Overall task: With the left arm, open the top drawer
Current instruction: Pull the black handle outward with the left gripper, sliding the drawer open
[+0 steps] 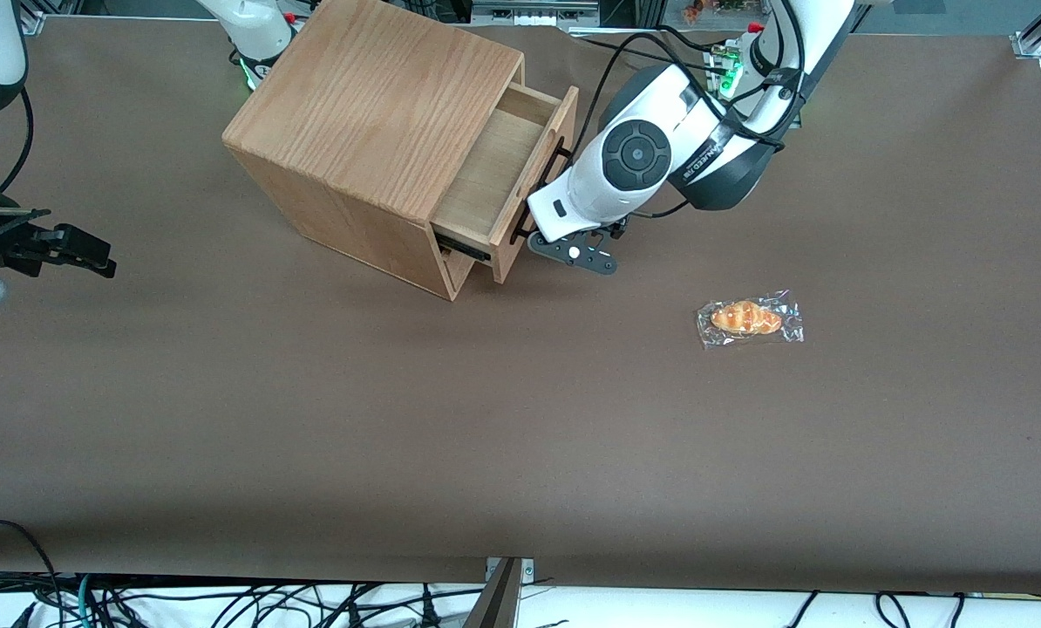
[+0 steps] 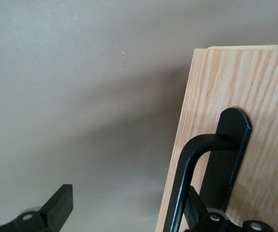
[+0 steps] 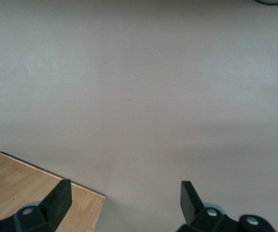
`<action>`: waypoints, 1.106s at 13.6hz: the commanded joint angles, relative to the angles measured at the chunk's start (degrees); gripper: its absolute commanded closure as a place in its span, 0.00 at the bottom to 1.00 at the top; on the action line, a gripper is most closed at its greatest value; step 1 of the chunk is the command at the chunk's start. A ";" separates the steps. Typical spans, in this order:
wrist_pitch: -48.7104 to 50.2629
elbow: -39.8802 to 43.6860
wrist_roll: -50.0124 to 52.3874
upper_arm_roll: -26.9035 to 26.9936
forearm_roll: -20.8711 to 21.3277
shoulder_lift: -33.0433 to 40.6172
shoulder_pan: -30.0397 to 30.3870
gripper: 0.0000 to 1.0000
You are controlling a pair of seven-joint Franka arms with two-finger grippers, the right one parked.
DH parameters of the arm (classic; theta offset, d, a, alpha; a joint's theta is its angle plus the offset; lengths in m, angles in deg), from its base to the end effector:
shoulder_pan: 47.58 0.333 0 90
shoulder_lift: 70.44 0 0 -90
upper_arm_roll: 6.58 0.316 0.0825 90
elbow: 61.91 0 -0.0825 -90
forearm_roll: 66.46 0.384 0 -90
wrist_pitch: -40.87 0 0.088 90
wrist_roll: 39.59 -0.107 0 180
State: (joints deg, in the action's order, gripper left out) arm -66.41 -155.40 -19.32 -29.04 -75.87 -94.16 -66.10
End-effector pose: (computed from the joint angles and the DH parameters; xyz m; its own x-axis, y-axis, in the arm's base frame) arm 0.5002 -0.4141 0.3869 0.9223 -0.2970 -0.2473 -0.2433 -0.9433 0.2256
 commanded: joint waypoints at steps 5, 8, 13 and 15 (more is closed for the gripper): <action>0.23 -2.66 -3.58 -0.03 1.06 2.19 2.26 0.00; 0.93 -2.58 -3.31 -0.03 1.06 2.36 2.35 0.00; 2.34 -2.40 -2.96 -0.03 1.06 3.15 2.88 0.00; 2.43 -2.57 -2.96 0.05 1.15 3.77 2.97 0.00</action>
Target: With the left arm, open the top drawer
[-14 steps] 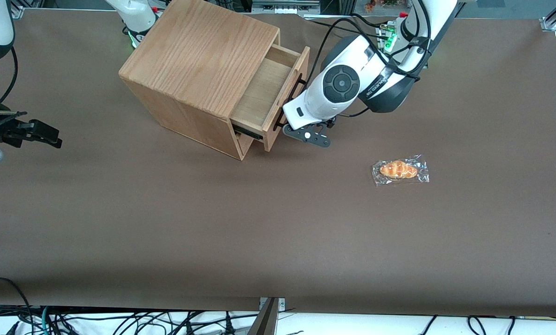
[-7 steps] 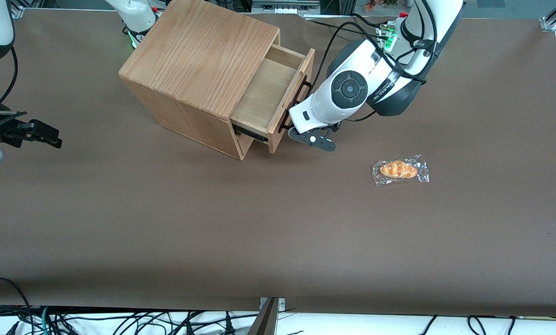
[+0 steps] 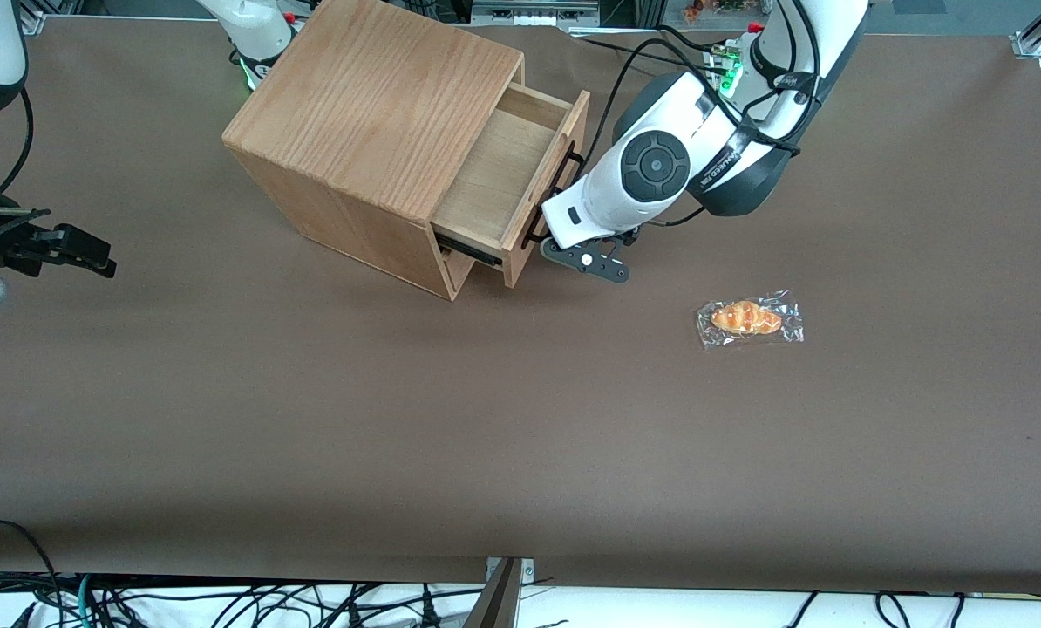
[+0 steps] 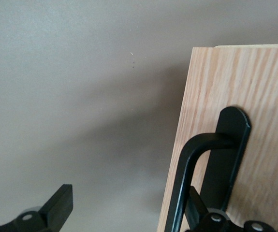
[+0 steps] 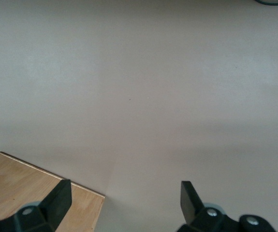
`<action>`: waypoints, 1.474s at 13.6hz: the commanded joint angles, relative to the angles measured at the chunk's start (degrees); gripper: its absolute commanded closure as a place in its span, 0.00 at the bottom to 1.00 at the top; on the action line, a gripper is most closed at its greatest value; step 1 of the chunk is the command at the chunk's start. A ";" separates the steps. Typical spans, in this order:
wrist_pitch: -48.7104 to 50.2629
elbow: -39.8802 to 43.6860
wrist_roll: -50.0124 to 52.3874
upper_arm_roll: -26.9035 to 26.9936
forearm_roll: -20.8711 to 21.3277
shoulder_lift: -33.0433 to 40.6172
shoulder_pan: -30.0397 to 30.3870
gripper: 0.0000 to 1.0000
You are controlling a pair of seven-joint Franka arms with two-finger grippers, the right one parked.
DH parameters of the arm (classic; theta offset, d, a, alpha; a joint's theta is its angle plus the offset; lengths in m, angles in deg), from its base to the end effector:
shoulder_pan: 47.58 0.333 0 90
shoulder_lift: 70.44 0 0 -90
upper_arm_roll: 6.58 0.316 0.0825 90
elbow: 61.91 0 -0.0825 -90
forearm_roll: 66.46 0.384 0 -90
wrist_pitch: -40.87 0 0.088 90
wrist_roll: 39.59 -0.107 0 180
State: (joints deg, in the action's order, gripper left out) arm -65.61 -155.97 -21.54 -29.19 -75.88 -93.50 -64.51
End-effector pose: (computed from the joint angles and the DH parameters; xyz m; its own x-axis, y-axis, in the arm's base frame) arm 0.5063 -0.3996 0.3887 0.9166 -0.3131 -0.2488 -0.2585 -0.9385 0.2288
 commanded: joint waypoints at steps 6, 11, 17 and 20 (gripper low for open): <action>2.24 -2.00 -0.65 0.11 1.07 3.11 1.73 0.00; 2.33 -2.09 -1.52 0.11 1.16 3.11 2.51 0.00; 3.65 -1.56 -1.61 0.11 3.35 3.46 3.22 0.00; 5.40 -1.30 -1.61 0.11 3.36 4.33 3.74 0.00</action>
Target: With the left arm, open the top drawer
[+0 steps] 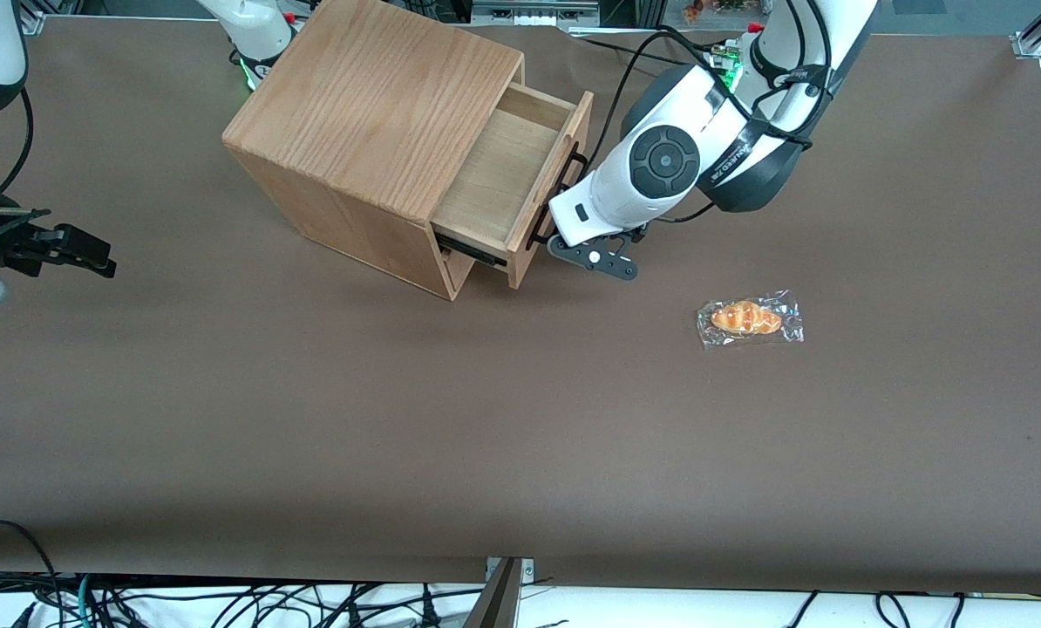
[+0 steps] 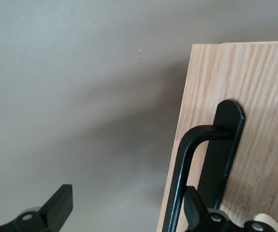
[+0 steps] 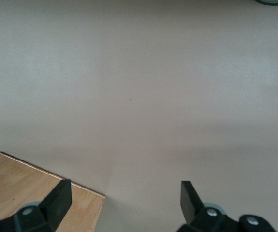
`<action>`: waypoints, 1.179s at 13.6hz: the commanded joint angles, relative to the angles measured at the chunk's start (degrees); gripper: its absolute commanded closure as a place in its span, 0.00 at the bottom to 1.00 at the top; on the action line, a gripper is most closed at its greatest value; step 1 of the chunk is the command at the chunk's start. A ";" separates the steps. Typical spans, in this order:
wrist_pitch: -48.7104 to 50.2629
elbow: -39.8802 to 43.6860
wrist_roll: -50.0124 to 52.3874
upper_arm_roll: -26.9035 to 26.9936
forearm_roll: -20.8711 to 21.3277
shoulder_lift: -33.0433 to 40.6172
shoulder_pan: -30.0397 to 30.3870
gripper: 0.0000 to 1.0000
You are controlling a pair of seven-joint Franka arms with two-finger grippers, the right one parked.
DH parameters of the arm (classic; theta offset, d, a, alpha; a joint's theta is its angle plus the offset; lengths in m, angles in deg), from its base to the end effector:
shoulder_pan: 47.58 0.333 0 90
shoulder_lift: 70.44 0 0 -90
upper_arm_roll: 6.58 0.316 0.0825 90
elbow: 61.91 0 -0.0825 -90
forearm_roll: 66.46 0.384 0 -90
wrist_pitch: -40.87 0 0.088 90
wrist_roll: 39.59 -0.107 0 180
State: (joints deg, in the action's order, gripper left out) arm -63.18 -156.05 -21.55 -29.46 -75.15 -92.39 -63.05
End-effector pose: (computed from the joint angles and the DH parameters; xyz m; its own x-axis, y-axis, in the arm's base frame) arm 0.5090 -0.3854 0.3971 0.9152 -0.3037 -0.2649 -0.2534 -0.9448 0.2079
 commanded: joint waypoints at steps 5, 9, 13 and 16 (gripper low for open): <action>3.68 -1.13 -1.52 0.39 2.54 3.67 2.81 0.00; 5.44 -1.13 -1.52 0.47 2.63 5.42 4.38 0.00; 7.02 -0.60 -1.43 0.74 2.63 7.44 9.13 0.00; 10.44 2.56 -1.35 0.91 2.80 7.54 12.82 0.00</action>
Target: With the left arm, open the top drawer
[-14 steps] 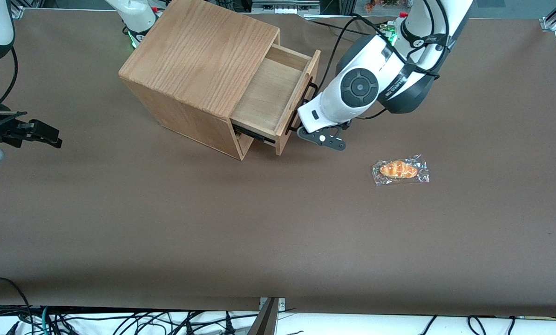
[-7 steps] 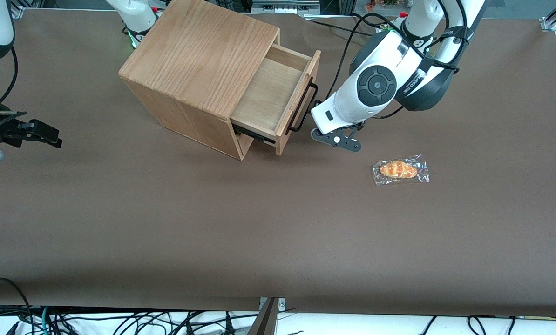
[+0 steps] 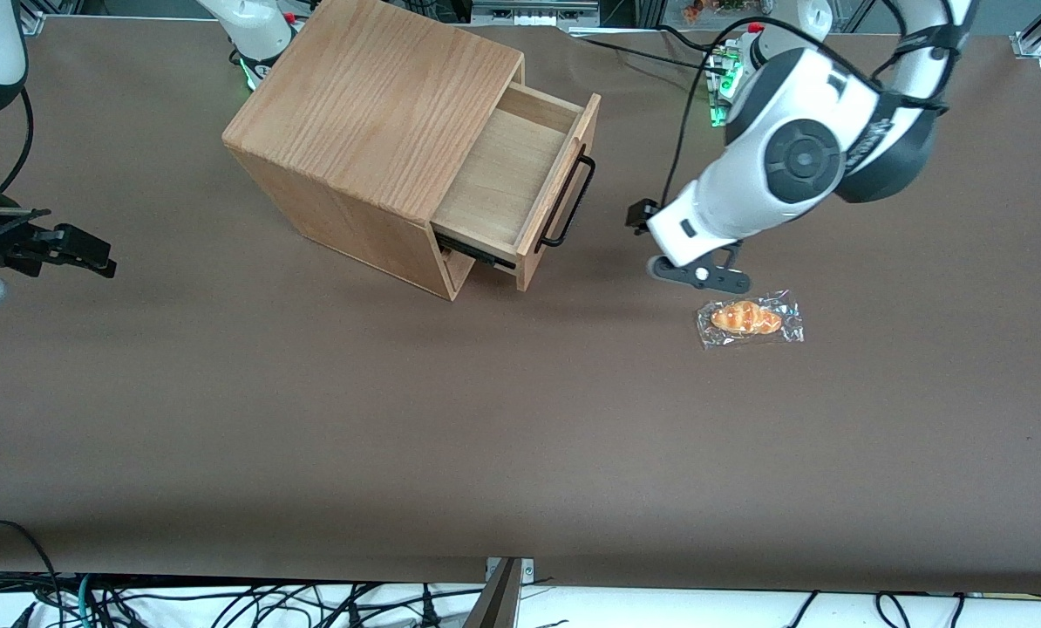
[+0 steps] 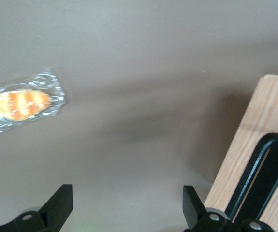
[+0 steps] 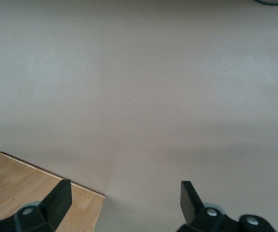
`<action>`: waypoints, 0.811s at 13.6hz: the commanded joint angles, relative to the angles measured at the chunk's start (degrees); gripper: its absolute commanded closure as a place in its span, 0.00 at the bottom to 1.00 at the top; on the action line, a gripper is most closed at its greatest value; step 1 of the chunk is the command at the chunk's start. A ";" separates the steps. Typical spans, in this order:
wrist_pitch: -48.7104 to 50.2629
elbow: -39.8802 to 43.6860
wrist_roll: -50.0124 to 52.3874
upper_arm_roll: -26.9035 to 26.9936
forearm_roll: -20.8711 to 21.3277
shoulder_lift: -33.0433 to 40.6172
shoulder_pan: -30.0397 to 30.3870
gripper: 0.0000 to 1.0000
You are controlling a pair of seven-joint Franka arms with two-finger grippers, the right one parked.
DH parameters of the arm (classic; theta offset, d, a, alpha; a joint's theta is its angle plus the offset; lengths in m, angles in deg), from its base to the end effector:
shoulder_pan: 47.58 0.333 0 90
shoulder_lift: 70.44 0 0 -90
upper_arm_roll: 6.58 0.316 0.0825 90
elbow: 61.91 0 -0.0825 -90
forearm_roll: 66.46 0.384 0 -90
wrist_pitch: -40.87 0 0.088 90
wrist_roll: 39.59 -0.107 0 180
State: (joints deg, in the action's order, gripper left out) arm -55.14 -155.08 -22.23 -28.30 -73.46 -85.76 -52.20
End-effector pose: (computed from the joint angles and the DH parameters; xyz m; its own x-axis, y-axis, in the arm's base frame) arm 0.5540 -0.2651 0.4614 0.9566 -0.1431 -0.2538 -0.1091 -0.9836 0.1436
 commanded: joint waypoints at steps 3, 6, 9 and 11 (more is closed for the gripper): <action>2.50 2.29 -0.66 -0.25 5.58 1.07 3.22 0.00; 2.58 2.29 -0.66 -0.07 6.12 2.13 5.23 0.00; 3.63 4.13 -0.75 -0.07 7.00 2.22 8.22 0.00; 4.25 5.71 -0.75 0.02 8.40 2.13 9.80 0.00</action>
State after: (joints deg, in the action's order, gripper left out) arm -52.75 -151.34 -22.33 -27.80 -67.73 -84.16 -44.01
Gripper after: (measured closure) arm 0.000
